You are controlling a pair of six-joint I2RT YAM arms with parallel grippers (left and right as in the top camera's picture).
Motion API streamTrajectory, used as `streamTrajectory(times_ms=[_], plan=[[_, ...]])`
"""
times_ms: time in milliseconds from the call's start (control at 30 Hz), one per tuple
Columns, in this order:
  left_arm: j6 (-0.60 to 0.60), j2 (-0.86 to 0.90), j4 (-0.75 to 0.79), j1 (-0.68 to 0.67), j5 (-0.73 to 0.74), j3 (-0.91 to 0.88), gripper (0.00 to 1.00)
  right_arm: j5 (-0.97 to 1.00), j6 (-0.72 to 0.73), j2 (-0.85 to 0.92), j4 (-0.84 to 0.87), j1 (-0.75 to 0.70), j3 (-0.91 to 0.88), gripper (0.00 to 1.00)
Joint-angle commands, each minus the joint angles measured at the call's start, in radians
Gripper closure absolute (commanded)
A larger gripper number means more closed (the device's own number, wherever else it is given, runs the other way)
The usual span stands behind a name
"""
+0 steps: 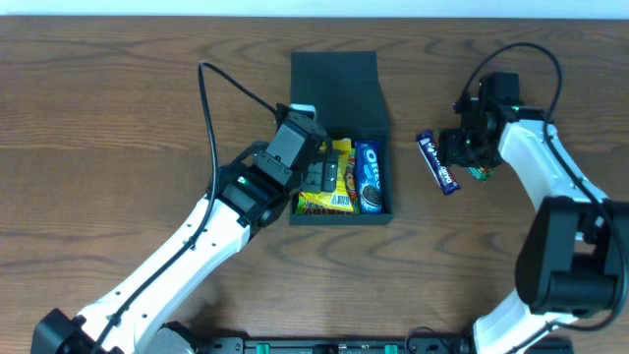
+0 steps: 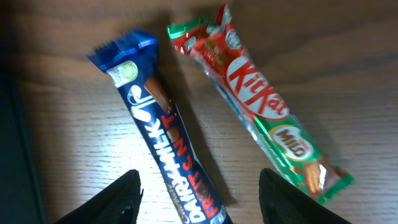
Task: Pack container
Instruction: 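Grasp the yellow tub with the left gripper, Dairy Milk with the right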
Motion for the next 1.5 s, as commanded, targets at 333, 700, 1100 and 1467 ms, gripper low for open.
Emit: streamTrajectory(times_ms=[333, 700, 1100, 1467], plan=[[0.056, -0.006, -0.135, 0.244, -0.034, -0.094, 0.04, 0.003, -0.068, 0.130, 0.051, 0.085, 0.011, 0.55], [0.056, -0.002, 0.136, 0.243, 0.052, -0.396, 0.05, 0.003, -0.051, 0.141, 0.051, 0.088, 0.011, 0.71], [0.056, 0.147, 0.330, 0.243, 0.102, -0.455, 0.39, -0.020, -0.021, 0.136, 0.009, 0.088, 0.024, 0.84], [0.076, 0.101, 0.187, 0.243, 0.089, -0.265, 0.79, -0.061, -0.014, -0.011, -0.176, 0.088, 0.210, 0.87]])
